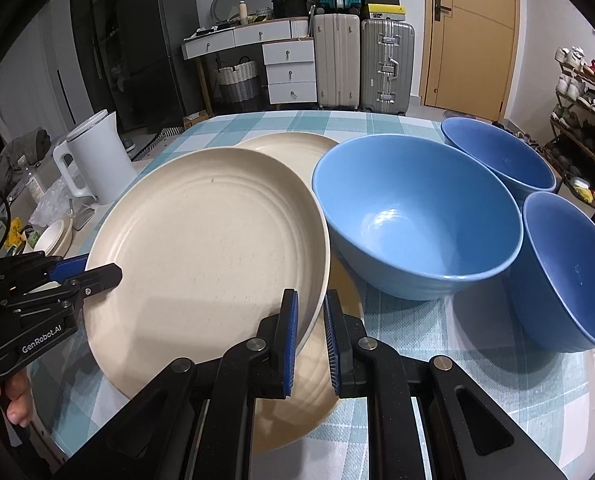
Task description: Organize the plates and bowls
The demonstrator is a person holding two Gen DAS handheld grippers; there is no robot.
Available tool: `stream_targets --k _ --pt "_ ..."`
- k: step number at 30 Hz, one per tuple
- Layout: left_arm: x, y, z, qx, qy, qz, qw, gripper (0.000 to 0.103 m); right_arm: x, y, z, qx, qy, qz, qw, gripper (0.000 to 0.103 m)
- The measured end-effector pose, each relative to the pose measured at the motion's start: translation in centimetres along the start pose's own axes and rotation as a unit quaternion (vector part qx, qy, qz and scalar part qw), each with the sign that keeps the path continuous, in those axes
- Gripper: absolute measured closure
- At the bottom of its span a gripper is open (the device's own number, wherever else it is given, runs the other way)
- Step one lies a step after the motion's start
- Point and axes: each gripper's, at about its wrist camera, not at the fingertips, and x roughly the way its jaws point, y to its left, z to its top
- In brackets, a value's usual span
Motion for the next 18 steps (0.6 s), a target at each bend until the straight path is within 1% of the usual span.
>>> stream_targets --k 18 --pt "0.53 -0.96 -0.39 0.033 0.018 0.006 0.9993 0.083 0.58 0.09 -0.56 0.002 0.009 -0.006 1.000 0.089"
